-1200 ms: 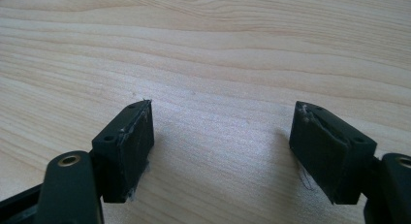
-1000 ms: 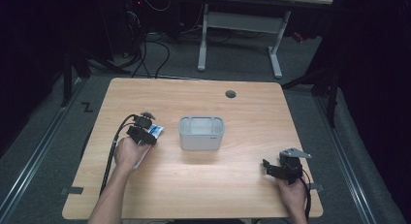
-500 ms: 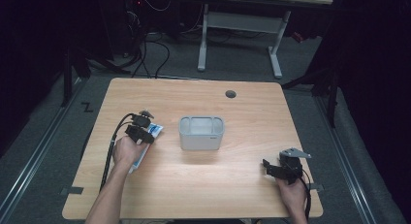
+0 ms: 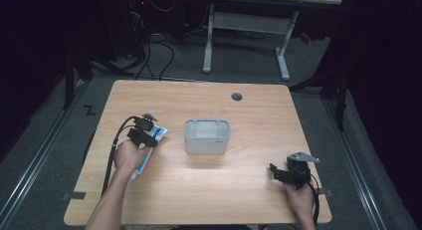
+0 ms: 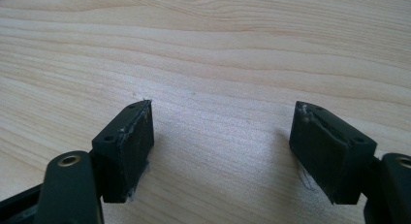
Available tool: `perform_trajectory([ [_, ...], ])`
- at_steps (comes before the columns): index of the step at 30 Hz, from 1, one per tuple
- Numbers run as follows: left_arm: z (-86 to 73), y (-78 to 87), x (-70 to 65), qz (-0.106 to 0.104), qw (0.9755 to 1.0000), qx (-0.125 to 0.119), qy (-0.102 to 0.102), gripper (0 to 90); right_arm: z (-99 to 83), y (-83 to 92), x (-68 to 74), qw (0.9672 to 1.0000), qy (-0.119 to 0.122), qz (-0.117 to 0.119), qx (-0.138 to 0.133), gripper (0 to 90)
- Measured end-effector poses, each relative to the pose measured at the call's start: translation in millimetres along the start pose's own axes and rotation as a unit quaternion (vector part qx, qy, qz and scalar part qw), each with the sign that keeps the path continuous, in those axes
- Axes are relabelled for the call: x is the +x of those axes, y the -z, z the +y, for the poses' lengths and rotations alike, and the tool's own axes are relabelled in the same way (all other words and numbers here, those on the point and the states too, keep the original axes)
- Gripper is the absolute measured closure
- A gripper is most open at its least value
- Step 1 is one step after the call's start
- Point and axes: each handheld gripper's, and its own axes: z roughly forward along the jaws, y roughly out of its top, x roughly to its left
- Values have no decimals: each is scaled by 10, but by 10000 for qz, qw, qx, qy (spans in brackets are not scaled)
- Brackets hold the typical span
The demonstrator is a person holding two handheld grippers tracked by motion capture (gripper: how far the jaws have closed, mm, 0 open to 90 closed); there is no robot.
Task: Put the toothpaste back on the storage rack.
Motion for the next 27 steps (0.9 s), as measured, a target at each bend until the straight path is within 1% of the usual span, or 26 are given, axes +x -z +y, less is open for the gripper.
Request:
perform_trajectory([
  [7, -27, 150, -9, -74, 9998, -194, -23, 719, 0, 0, 0, 10000, -3, 1, 1, 239],
  [13, -64, 298, -33, -143, 9989, -442, -41, 723, 0, 0, 0, 10000, -1, 1, 0, 239],
  [15, -77, 341, -49, -164, 9983, -555, -16, 725, 0, 0, 0, 10000, -4, 2, 1, 239],
  [18, -95, 404, -70, -236, 9974, -674, -52, 725, 0, 0, 0, 10000, -2, 1, 1, 239],
  [21, -114, 458, -103, -271, 9967, -751, -154, 726, 0, 0, 0, 10000, 0, 0, 0, 239],
  [23, -127, 489, -125, -298, 9959, -829, -182, 727, 0, 0, 0, 10000, -2, 0, 0, 239],
  [27, -142, 543, -152, -416, 9937, -1025, -179, 728, 0, 0, 1, 10000, -2, 0, 0, 239],
])
